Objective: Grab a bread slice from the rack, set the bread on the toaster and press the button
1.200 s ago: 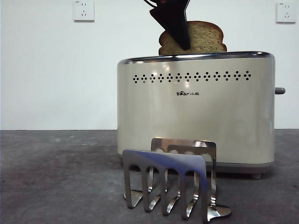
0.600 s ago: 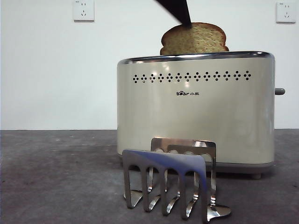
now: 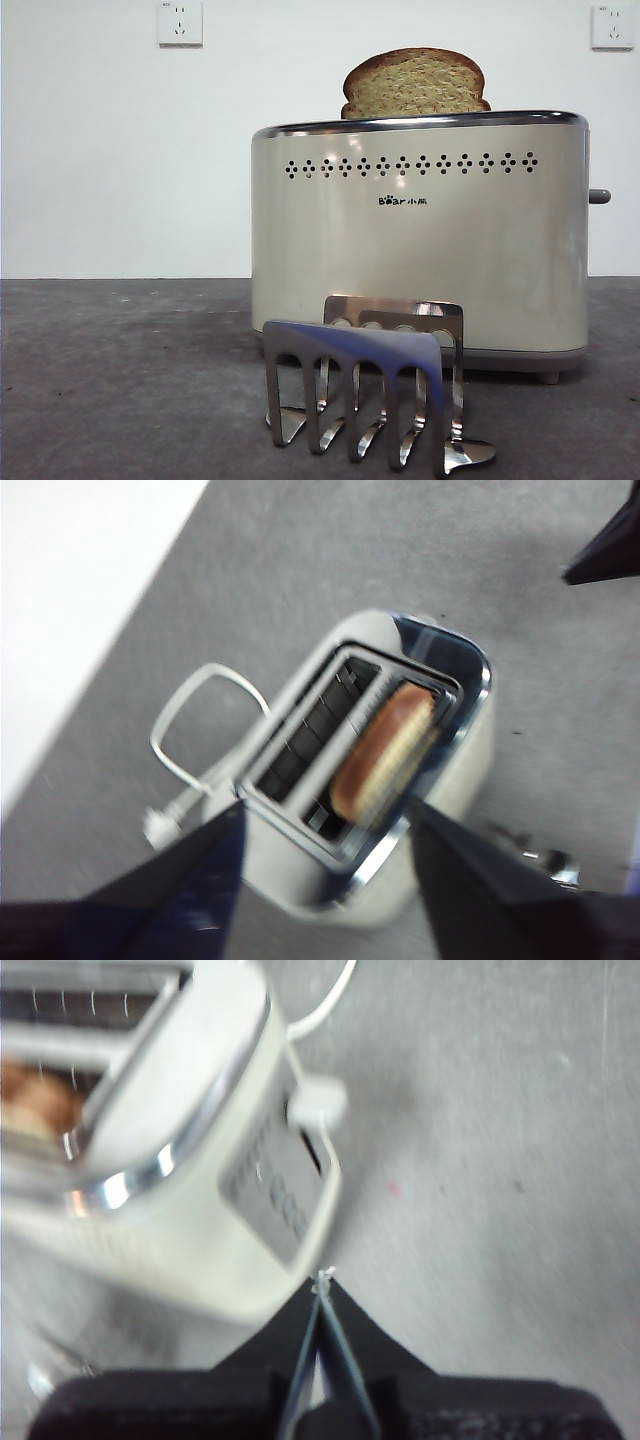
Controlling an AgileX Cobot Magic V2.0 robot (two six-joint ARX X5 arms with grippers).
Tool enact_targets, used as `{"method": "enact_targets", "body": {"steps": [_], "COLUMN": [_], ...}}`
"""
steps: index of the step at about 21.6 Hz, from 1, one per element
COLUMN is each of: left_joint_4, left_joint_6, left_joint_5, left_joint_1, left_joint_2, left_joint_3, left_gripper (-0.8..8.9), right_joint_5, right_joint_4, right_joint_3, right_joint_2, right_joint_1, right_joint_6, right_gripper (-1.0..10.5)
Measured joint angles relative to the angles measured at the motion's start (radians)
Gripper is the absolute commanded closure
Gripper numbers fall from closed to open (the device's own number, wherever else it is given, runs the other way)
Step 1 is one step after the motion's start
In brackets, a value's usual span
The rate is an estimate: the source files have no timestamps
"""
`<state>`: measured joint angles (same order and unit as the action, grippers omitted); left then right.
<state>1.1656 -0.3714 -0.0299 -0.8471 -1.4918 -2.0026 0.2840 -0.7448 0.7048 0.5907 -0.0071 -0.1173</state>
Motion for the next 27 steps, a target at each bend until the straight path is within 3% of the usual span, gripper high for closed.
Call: {"method": "enact_targets", "body": {"steps": [2,6,10,12,18,27], "left_joint_4": [0.073,0.157,0.156,0.157,0.156,0.158], "left_joint_6": [0.092,0.157,0.210,0.226,0.259,0.290], "left_joint_5": [0.000,0.002,0.071,0.079,0.080,0.083], "left_joint_1": [0.006,0.029,0.033,0.033,0.033,0.034], "left_joint_2": [0.021,0.033,0.034,0.039,0.089,0.197], "left_joint_3": [0.000,0.000,0.000,0.000,0.019,0.138], "left_gripper": [8.22,8.21,8.21,8.21,8.22,8.21], "right_joint_5": [0.068,0.222,0.536,0.623,0.766,0.786], "right_joint_4": [0.085,0.262,0.422,0.451,0.455,0.454], "right_joint_3": [0.000,0.002,0.018,0.039,0.064,0.081], "right_joint_2": [0.032,0.155,0.361,0.444,0.603,0.722], "right_joint_1": [0.000,-0.025,-0.172,-0.241,-0.285,-0.281], "right_joint_6": [-0.039,-0.143,-0.257,-0.281,-0.290,-0.275], "right_gripper": [9.5,9.5,9.5,9.5,9.5,9.5]}}
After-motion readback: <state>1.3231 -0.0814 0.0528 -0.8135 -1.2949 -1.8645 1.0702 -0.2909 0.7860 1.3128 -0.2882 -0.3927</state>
